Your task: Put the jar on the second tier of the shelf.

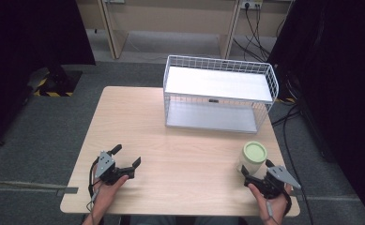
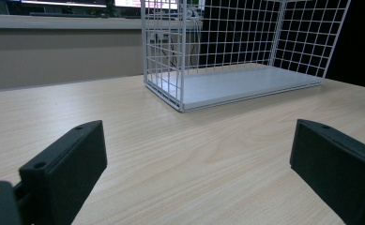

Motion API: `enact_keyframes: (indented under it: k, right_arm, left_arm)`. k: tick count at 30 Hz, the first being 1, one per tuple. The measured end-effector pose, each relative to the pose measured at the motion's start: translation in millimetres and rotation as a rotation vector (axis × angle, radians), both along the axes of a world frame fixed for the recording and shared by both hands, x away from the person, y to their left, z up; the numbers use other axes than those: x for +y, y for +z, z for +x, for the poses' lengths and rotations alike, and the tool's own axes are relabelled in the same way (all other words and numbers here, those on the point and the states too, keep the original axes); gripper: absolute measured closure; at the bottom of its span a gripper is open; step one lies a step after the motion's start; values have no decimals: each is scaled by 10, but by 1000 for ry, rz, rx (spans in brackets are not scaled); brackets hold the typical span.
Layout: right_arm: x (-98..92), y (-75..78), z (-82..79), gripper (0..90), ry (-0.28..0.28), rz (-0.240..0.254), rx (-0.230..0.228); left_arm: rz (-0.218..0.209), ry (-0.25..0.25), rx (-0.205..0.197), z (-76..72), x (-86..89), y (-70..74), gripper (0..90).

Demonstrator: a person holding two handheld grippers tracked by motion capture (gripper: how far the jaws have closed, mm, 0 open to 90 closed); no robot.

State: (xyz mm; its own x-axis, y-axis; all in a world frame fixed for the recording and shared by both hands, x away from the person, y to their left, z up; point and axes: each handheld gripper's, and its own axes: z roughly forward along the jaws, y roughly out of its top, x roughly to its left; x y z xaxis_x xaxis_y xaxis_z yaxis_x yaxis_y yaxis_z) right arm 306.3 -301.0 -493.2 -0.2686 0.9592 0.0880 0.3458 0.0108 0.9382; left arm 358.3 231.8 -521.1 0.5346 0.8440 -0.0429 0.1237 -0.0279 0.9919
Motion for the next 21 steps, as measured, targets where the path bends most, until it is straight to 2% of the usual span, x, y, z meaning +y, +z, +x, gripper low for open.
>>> enact_keyframes:
  k: [1, 2, 3, 6, 10, 13, 21]
  right_arm:
    - [-28, -13, -80, 5, 3, 6, 0]
    - [-61, -32, -232, 5, 11, 0, -7]
    - [-61, -32, -232, 5, 11, 0, -7]
    - [-92, -54, -425, 5, 13, 6, -18]
    - [-92, -65, -448, 5, 17, 10, -15]
    - [-80, -33, -428, 5, 17, 15, -30]
    - [-33, 121, -243, 5, 24, 2, -74]
  left_arm:
    - [2, 0, -1, -1, -1, 0, 35]
    - [6, 0, -1, -1, 0, 1, 35]
    - [7, 0, -1, -1, -2, 1, 35]
    - [4, 3, -3, -3, -5, 0, 36]
    - [6, 2, -2, -2, -1, 0, 36]
    - [-2, 4, -1, -2, 1, -1, 36]
    - [-2, 3, 0, -1, 0, 0, 36]
